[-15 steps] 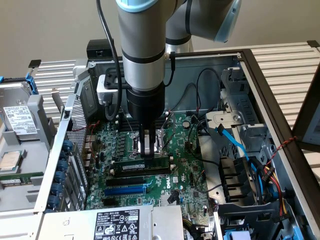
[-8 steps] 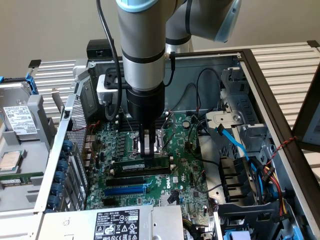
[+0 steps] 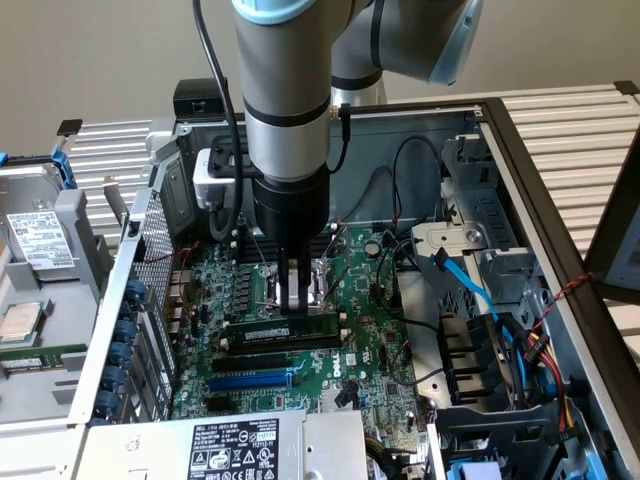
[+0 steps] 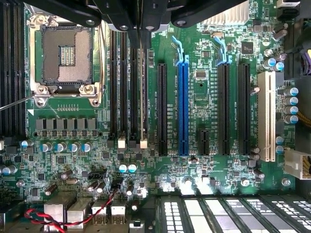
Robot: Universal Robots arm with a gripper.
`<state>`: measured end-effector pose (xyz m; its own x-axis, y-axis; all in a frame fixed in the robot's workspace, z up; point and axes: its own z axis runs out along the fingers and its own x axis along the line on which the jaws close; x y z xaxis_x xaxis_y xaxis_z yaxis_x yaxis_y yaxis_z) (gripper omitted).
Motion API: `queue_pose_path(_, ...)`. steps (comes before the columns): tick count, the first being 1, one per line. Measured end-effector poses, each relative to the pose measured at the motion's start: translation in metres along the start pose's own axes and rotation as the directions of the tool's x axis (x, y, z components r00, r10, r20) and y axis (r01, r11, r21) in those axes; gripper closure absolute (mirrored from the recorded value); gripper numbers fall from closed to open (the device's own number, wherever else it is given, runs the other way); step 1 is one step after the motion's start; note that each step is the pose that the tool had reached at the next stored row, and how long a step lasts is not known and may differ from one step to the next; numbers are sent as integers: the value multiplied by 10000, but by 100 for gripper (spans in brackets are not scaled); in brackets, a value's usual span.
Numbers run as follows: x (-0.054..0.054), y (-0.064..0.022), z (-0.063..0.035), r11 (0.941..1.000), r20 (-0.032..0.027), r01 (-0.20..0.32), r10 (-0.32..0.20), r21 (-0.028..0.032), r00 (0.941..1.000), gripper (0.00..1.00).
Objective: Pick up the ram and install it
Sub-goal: 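Insert the ram into the slot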
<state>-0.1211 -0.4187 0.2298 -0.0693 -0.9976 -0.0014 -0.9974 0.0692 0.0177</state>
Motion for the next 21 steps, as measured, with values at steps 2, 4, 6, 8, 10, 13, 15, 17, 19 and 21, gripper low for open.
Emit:
queue_pose_path(2, 2, 8, 0, 10000, 17, -52, 52, -32, 10000, 87)
queue_pose_path(4, 3, 2, 0, 10000, 20, -43, 43, -27, 10000, 81)
queue_pose_path(6, 3, 2, 0, 10000, 21, -44, 44, -26, 10000, 81)
queue_pose_path(8, 4, 3, -16, 10000, 27, -44, 44, -33, 10000, 81)
queue_pose_path(10, 5, 3, -68, 10000, 30, -42, 42, -65, 10000, 81)
queue_pose_path(13, 6, 3, -84, 10000, 33, -44, 44, -74, 10000, 81)
queue_pose_path(15, 6, 3, -84, 10000, 34, -43, 43, -74, 10000, 81)
queue_pose_path(17, 5, -12, -84, 10000, 33, -42, 42, -87, 10000, 81)
queue_pose_path(19, 4, -35, -84, 9999, 30, -43, 44, -134, 10000, 81)
queue_pose_path(21, 4, -44, -85, 9999, 28, -44, 44, -166, 10000, 81)
